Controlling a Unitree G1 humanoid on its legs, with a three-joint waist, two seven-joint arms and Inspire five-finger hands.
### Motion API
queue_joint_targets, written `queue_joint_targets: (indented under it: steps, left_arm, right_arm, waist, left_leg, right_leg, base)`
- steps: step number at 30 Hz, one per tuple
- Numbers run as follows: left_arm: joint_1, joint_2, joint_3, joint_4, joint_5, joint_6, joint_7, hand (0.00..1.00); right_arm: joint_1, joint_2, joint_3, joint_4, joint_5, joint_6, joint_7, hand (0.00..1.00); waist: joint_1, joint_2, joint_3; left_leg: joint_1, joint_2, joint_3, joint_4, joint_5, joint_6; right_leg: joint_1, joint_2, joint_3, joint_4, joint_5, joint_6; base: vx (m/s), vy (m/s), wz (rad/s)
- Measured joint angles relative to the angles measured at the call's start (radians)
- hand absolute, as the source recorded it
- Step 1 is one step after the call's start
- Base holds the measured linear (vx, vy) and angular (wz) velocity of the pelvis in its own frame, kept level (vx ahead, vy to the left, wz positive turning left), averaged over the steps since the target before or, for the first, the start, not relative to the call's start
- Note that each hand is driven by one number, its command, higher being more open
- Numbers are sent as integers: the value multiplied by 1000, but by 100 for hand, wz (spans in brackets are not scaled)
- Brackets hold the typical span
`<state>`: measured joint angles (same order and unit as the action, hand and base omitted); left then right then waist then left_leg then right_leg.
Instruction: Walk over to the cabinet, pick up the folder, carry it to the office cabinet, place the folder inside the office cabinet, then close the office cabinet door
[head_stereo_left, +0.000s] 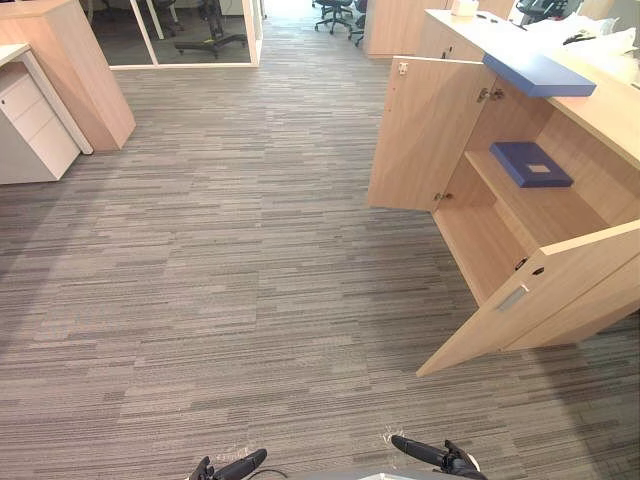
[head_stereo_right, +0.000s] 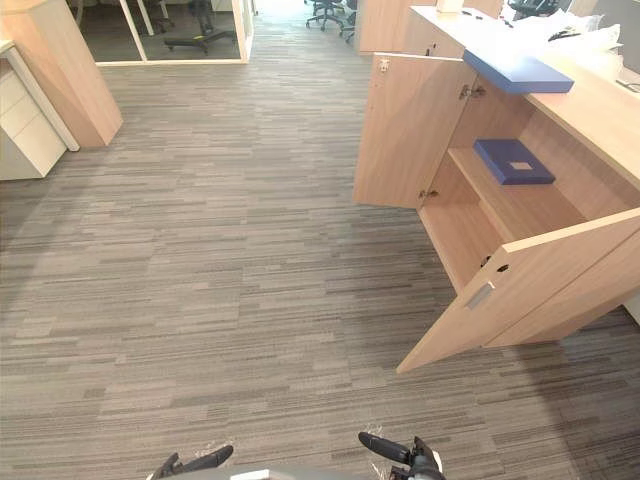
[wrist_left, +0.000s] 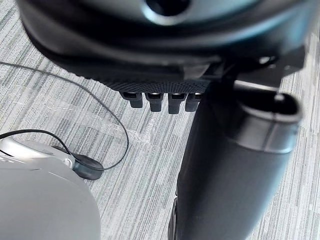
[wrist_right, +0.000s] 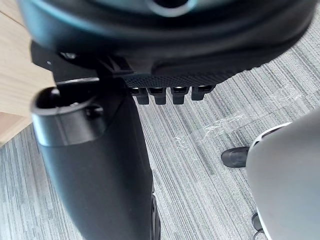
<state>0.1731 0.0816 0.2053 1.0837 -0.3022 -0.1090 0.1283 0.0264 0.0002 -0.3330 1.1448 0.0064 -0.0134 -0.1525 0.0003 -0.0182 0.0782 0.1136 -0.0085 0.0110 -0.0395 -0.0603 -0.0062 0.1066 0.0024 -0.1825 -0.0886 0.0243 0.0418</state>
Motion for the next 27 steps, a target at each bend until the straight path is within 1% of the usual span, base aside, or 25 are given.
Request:
queue_joint_targets:
  steps: [10, 13, 14, 15, 16, 17, 18, 19, 20, 21, 22, 23, 24, 25, 26, 27]
  left_arm:
    - [-4, 0, 15, -4, 39, -3, 21, 100]
    - [-4, -5, 45, -14, 39, -5, 34, 100]
    - [-4, -9, 79, -31, 39, -7, 40, 100]
    - [-4, -13, 99, -44, 37, -11, 43, 100]
    - [-1, -16, 113, -57, 37, -11, 48, 100]
    - [-1, -26, 136, -70, 37, -11, 51, 100]
    - [-1, -44, 156, -87, 36, -12, 56, 100]
    - [-5, -53, 177, -107, 28, -11, 55, 100]
    - [-3, -55, 181, -122, 26, -12, 55, 100]
    - [-3, -66, 203, -149, 25, -12, 56, 100]
    - [3, -76, 211, -167, 22, -14, 61, 100]
    - [5, -77, 210, -170, 19, -15, 63, 100]
    - [7, -81, 209, -175, 16, -15, 65, 100]
    - [9, -86, 209, -177, 14, -15, 70, 100]
    - [10, -88, 209, -177, 12, -15, 72, 100]
    - [11, -90, 208, -177, 4, -15, 80, 100]
  right_arm:
    - [-2, 7, -1, 1, 1, 0, -2, 100]
    - [-2, 17, 1, -6, 15, -1, -3, 100]
    - [-1, 29, 2, -18, 28, -1, -3, 100]
    - [0, 36, 3, -30, 37, -1, -4, 100]
    - [3, 40, 7, -42, 37, -1, -4, 100]
    - [9, 40, 17, -55, 37, -1, -4, 100]
    - [20, 32, 32, -74, 39, -1, -5, 100]
    - [30, 32, 49, -92, 43, -3, -8, 100]
    - [30, 32, 49, -93, 44, -4, -11, 100]
    - [29, 32, 50, -92, 45, -3, -14, 100]
    - [29, 32, 50, -93, 44, -2, -18, 100]
    - [29, 31, 50, -93, 44, -1, -20, 100]
    - [28, 29, 50, -95, 43, 0, -23, 100]
    - [28, 27, 50, -104, 43, 1, -25, 100]
    - [28, 27, 50, -108, 43, 1, -26, 100]
    - [26, 26, 51, -111, 43, 1, -28, 100]
  waist:
    - [-1, -10, 5]
    - [-1, -22, 14]
    - [0, -34, 23]
    - [0, -36, 35]
    - [5, -40, 44]
    - [18, -38, 51]
    - [27, -22, 62]
    - [33, -23, 70]
    - [36, -24, 74]
    - [45, -27, 83]
    - [47, -28, 85]
    - [48, -30, 85]
    - [50, -28, 84]
    - [59, -27, 82]
    - [59, -25, 81]
    - [61, -23, 80]
  left_leg:
    - [6, -5, -1, -8, 0, 0]
    - [2, -5, 5, 0, -2, -3]
    - [-22, -3, 7, 43, -22, -16]
    - [-52, 3, 11, 109, -55, -14]
    - [-85, 11, 22, 189, -96, -15]
    - [-120, 28, 42, 279, -142, -18]
    - [-171, 64, 68, 417, -195, -45]
    - [-248, 95, 97, 592, -203, -66]
    - [-296, 111, 106, 694, -184, -69]
    - [-378, 135, 118, 831, -194, -50]
    - [-433, 159, 120, 869, -209, -48]
    - [-456, 167, 119, 861, -209, -48]
    - [-484, 184, 119, 792, -208, -51]
    - [-496, 194, 117, 691, -199, -50]
    - [-502, 194, 115, 632, -187, -49]
    - [-511, 189, 115, 514, -149, -52]
  right_leg:
    - [2, -5, -13, 0, 1, -1]
    - [2, -5, -12, 0, 1, -1]
    - [-1, -6, -13, 3, 1, -1]
    - [-1, -3, -13, 4, 0, -3]
    - [-1, 2, -13, 5, -8, -13]
    - [0, 11, -17, 11, -31, -47]
    - [0, 28, -32, 28, -45, -57]
    - [5, 37, -33, 34, -55, -72]
    - [8, 38, -31, 39, -60, -78]
    - [15, 33, -26, 63, -76, -91]
    - [16, 26, -25, 82, -94, -90]
    - [17, 22, -24, 85, -100, -89]
    - [16, 11, -13, 96, -113, -78]
    - [18, -4, 3, 103, -127, -65]
    - [18, -15, 8, 103, -133, -57]
    - [20, -41, 18, 108, -146, -40]
  base:
    - [0, 0, 0]
    - [0, 0, 0]
    - [-34, -22, 0]
    - [-41, -24, -8]
    - [-52, -27, -25]
    - [-61, -24, -39]
    - [-69, -23, -29]
    - [-47, -26, -13]
    - [-11, -33, -7]
    - [48, -47, -10]
    - [70, -37, -9]
    - [112, -4, -7]
    - [157, 63, -20]
    - [249, 150, -26]
    - [329, 243, -27]
    - [321, 256, -18]
